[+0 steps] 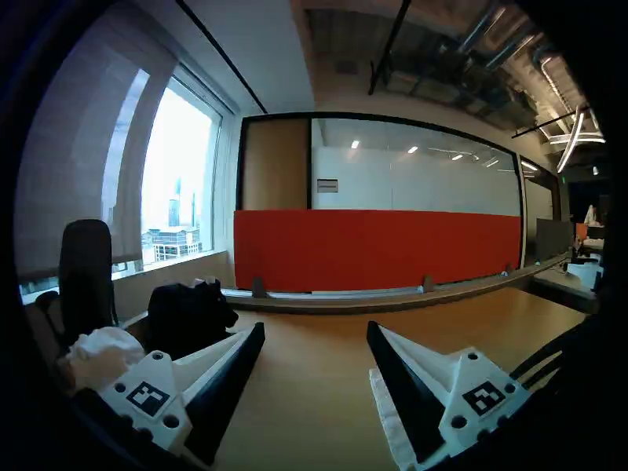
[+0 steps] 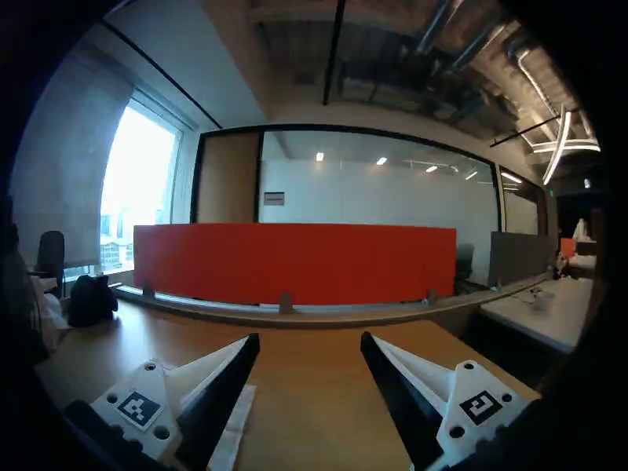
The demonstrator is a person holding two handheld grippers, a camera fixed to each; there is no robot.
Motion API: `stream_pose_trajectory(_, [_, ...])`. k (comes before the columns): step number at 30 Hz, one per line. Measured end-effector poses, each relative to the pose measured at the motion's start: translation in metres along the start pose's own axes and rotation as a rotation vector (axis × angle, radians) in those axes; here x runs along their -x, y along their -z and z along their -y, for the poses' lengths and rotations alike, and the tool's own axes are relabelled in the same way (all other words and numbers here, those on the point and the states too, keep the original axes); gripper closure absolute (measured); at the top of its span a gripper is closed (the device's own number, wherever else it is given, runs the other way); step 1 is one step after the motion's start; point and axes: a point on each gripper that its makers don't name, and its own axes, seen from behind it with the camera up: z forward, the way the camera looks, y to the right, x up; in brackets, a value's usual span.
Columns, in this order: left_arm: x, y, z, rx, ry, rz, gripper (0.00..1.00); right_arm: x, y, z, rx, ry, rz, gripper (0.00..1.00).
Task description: Fold towel
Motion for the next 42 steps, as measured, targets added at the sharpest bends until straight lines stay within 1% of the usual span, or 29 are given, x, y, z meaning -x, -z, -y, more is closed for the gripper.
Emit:
stream_pose_trajectory(6, [-0.031, 0.004, 0.004, -0.001, -0.024, 0.014, 0.04, -0.031, 0.004, -0.004, 0.011, -0.001, 0.005, 0.0])
stream_pose_trajectory(9, [-0.043, 0.006, 0.004, 0.001, -0.022, 0.015, 0.04, -0.041, 0.007, -0.002, 0.007, 0.001, 0.013, 0.0])
stream_pose_trajectory(12, [-0.05, 0.007, 0.002, 0.012, -0.025, 0.022, 0.04, -0.047, 0.009, -0.003, 0.014, 0.009, 0.021, 0.0])
stream_pose_trajectory(18, [-0.063, 0.008, -0.002, 0.036, -0.051, 0.036, 0.04, -0.062, 0.009, -0.004, 0.017, 0.024, 0.028, 0.0])
stream_pose_trajectory(24, [-0.069, 0.009, -0.011, 0.078, -0.076, 0.062, 0.03, -0.076, 0.009, 0.003, -0.021, 0.046, 0.035, 0.0])
stream_pose_trajectory(27, [-0.067, 0.01, -0.018, 0.113, -0.092, 0.085, 0.04, -0.079, 0.011, 0.012, -0.063, 0.068, 0.043, 0.0])
stream_pose_trajectory(33, [-0.061, 0.014, -0.034, 0.197, -0.136, 0.127, 0.04, -0.072, 0.013, 0.034, -0.18, 0.125, 0.089, 0.0])
stream_pose_trajectory(36, [-0.056, 0.016, -0.044, 0.246, -0.148, 0.155, 0.04, -0.064, 0.016, 0.046, -0.247, 0.152, 0.118, 0.0])
stream_pose_trajectory(39, [-0.052, 0.02, -0.058, 0.312, -0.157, 0.177, 0.04, -0.056, 0.022, 0.059, -0.324, 0.184, 0.158, 0.0])
stream_pose_trajectory(42, [-0.049, 0.024, -0.068, 0.361, -0.164, 0.193, 0.04, -0.051, 0.025, 0.068, -0.379, 0.213, 0.186, 0.0])
